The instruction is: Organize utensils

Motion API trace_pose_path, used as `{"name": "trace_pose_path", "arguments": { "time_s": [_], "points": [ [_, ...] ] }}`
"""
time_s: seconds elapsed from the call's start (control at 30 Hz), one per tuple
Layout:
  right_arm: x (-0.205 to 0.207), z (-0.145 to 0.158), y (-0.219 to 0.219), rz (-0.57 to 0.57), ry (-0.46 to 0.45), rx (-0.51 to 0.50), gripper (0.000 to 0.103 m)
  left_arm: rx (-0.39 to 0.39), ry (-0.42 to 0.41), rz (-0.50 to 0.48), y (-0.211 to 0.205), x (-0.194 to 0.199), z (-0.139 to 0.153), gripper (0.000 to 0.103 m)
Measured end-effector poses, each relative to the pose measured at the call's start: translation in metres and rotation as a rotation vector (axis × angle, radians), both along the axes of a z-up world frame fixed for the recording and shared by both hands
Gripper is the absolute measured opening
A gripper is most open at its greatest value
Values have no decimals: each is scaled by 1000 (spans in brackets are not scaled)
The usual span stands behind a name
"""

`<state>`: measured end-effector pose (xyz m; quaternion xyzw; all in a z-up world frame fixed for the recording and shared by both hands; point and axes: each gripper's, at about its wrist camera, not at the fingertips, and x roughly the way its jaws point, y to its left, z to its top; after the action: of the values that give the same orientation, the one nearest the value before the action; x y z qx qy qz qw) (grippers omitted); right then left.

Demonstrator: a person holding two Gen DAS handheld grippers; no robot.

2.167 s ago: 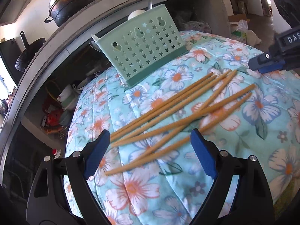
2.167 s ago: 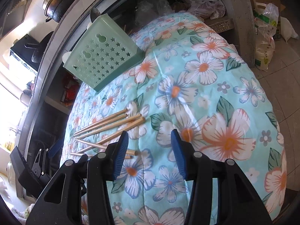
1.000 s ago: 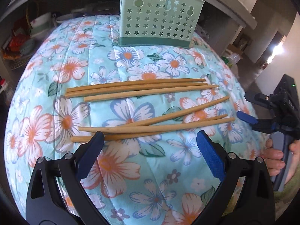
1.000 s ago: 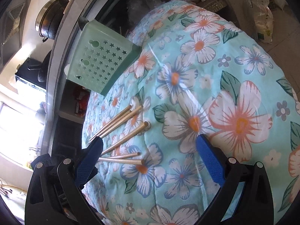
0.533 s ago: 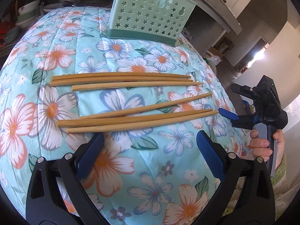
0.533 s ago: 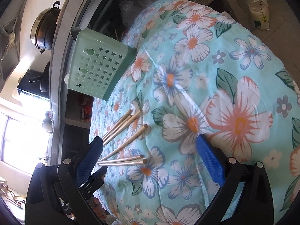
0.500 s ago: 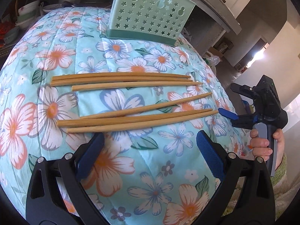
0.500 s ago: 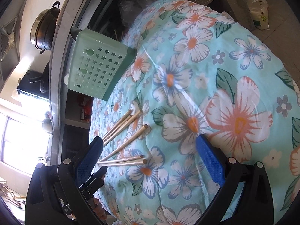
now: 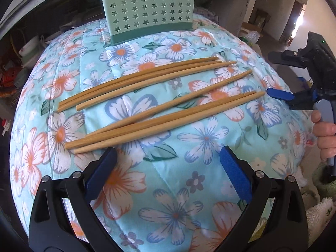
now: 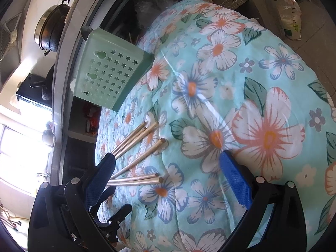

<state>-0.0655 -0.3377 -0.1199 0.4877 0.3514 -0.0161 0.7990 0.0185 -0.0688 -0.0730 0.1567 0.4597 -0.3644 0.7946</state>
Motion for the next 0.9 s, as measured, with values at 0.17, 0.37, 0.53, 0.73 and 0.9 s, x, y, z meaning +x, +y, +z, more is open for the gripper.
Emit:
{"name": "trace_pose_path", "arguments": {
  "time_s": [0.17, 0.37, 0.53, 0.73, 0.9],
  "points": [
    [-2, -1, -2, 8, -12, 6, 97, -9, 6, 15, 1, 4, 14, 95],
    [-2, -1, -2, 30, -15, -2, 97, -33, -176, -76, -14, -19, 47, 94],
    [-3, 0, -9, 45, -11, 39, 93, -22, -303, -190, -38, -39, 56, 76],
    [-10, -4, -20, 36, -27, 81, 84, 81, -384, -350, -69, -57, 36, 49],
    [-9, -5, -20, 39, -25, 80, 83, 214, -534, -499, -89, -79, 14, 28]
  ]
}}
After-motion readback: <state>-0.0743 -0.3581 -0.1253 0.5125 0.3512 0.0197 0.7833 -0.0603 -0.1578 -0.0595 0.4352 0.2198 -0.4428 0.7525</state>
